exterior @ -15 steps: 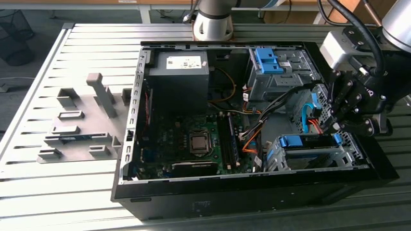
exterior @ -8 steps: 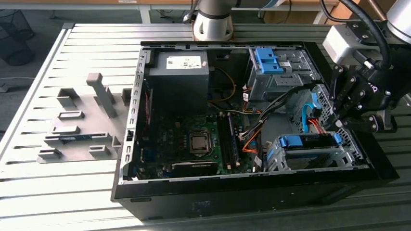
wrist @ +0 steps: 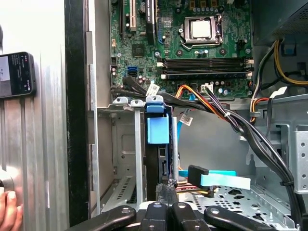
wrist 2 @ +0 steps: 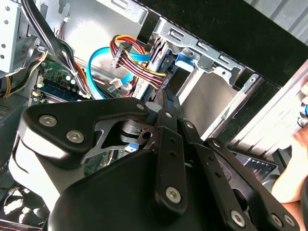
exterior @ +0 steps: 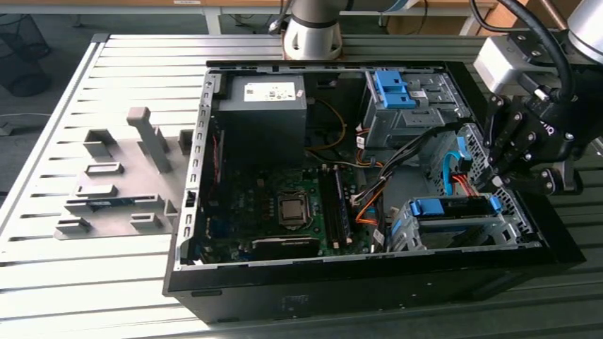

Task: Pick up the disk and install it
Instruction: 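Insert the second disk wire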

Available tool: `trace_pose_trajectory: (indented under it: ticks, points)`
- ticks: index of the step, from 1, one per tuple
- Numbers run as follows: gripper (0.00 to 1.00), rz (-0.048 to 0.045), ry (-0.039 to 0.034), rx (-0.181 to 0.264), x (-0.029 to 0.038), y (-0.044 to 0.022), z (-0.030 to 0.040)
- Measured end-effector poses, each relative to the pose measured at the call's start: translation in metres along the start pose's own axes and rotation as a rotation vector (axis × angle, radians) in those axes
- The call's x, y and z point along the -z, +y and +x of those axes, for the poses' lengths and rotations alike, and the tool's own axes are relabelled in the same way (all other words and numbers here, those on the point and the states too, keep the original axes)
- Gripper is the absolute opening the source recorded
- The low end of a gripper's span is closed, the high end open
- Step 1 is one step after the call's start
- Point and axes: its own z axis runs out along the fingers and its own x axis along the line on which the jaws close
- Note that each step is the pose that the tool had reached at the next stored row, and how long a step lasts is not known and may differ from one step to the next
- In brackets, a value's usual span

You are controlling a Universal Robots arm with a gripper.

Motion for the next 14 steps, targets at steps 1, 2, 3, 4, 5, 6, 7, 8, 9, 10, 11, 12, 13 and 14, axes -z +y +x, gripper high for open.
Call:
trace_pose_trajectory:
  ticks: [1,2,3,4,5,6,7,8,9,10,11,12,13,14]
  points:
    - [0.11,0.0000,-0.0001,0.000,0.0017,0.0001,-0.0001]
    - [0.11,0.0000,-0.0002,0.000,0.0031,0.0001,-0.0001]
    - [0.11,0.0000,-0.0002,0.000,0.0039,0.0001,-0.0002]
    - [0.11,0.0000,-0.0004,0.000,0.0045,0.0001,-0.0002]
    - [0.11,0.0000,-0.0004,0.000,0.0045,0.0001,-0.0002]
    - [0.11,0.0000,-0.0005,0.000,0.0045,0.0001,-0.0002]
    - [0.11,0.0000,-0.0004,0.000,0.0045,0.0001,-0.0002]
    - [0.11,0.0000,-0.0003,0.000,0.0046,0.0001,-0.0002]
    - [0.11,0.0000,-0.0002,0.000,0.0047,0.0001,-0.0002]
    - [0.11,0.0000,-0.0002,0.000,0.0047,0.0002,-0.0002]
    - [0.11,0.0000,-0.0001,0.000,0.0047,0.0008,-0.0002]
    - [0.11,-0.0001,0.0001,0.000,0.0048,0.0022,-0.0002]
    - [0.11,0.0000,-0.0001,0.000,0.0046,0.0034,-0.0001]
    - [0.11,0.0000,-0.0002,0.000,0.0045,0.0052,0.0001]
